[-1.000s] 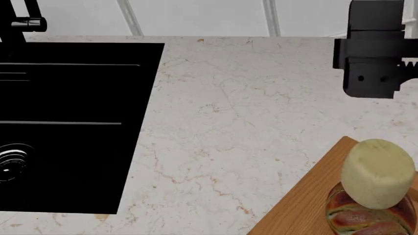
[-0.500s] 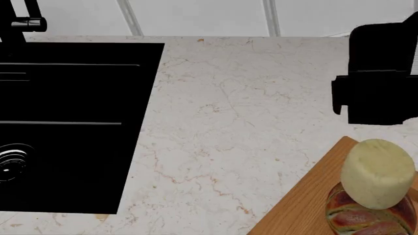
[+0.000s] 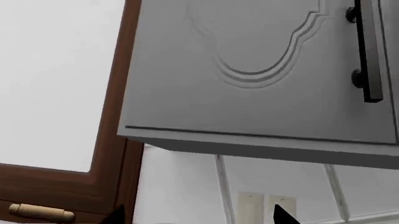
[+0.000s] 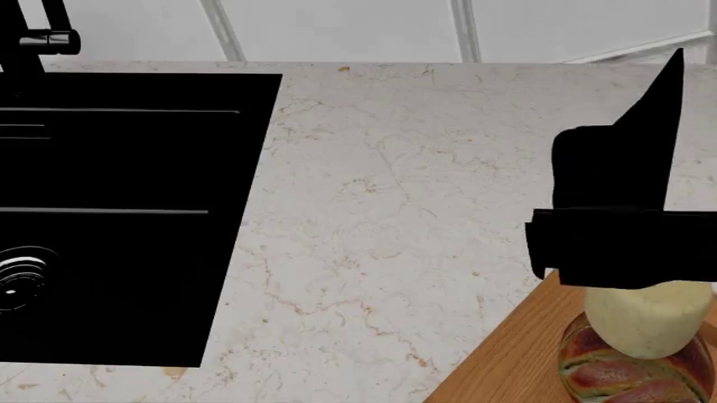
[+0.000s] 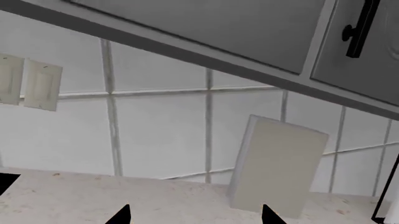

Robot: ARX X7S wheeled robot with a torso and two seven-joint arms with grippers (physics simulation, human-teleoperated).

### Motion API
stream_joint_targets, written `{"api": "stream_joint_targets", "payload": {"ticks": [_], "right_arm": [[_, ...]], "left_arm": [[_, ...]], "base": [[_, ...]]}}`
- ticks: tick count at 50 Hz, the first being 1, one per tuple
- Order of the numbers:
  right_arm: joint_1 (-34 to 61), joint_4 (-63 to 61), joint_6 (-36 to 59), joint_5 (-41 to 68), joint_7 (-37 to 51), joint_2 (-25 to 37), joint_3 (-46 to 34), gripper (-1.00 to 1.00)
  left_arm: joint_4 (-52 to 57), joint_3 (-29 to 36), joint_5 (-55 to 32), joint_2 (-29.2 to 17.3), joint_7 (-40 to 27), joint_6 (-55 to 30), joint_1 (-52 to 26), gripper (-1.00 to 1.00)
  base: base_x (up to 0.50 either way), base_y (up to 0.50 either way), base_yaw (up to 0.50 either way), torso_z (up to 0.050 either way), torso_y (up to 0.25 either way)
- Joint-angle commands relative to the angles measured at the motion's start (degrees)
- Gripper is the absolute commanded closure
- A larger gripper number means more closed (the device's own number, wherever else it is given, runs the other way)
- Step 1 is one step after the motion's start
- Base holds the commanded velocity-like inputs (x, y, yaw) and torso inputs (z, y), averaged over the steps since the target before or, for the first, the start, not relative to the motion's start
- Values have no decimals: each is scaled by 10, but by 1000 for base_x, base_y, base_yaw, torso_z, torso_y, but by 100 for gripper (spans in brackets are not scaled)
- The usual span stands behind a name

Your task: Pick up the wedge of cheese and place it on the slice of bread to prepare a simple cheese on bread dish.

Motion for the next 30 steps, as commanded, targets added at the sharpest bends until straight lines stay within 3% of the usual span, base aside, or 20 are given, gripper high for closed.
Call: {"api": "stream_joint_targets", "payload": {"ticks": [1,3,6,14,17,19,21,30], "right_arm": [[1,-31,34,-14,0,-7,66,-100],[1,-31,34,-2,0,-6,79,-100],[1,-34,48,-2,0,-10,101,-100],[1,-21,125,31,0,-32,216,-100],[1,-21,137,43,0,-34,248,-100],[1,-31,135,50,0,-42,255,-100],[1,-31,140,55,0,-45,266,-100],[1,-41,135,52,0,-33,270,-100]], "left_arm": [[79,-54,-284,-86,-146,-14,-99,-100],[77,-59,-300,-96,-153,-4,-104,-100],[92,-74,-187,-40,-70,-43,-77,-100],[109,-101,-149,-26,-22,-34,-81,-100],[110,-65,-79,-63,10,61,-34,-100],[110,-2,-1,-99,19,156,20,-100],[109,23,10,-137,5,217,44,-100],[108,54,30,-164,-7,270,65,-100]], "base": [[0,0,0,0,0],[0,0,0,0,0],[0,0,0,0,0],[0,0,0,0,0],[0,0,0,0,0],[0,0,0,0,0],[0,0,0,0,0],[0,0,0,0,0]]}}
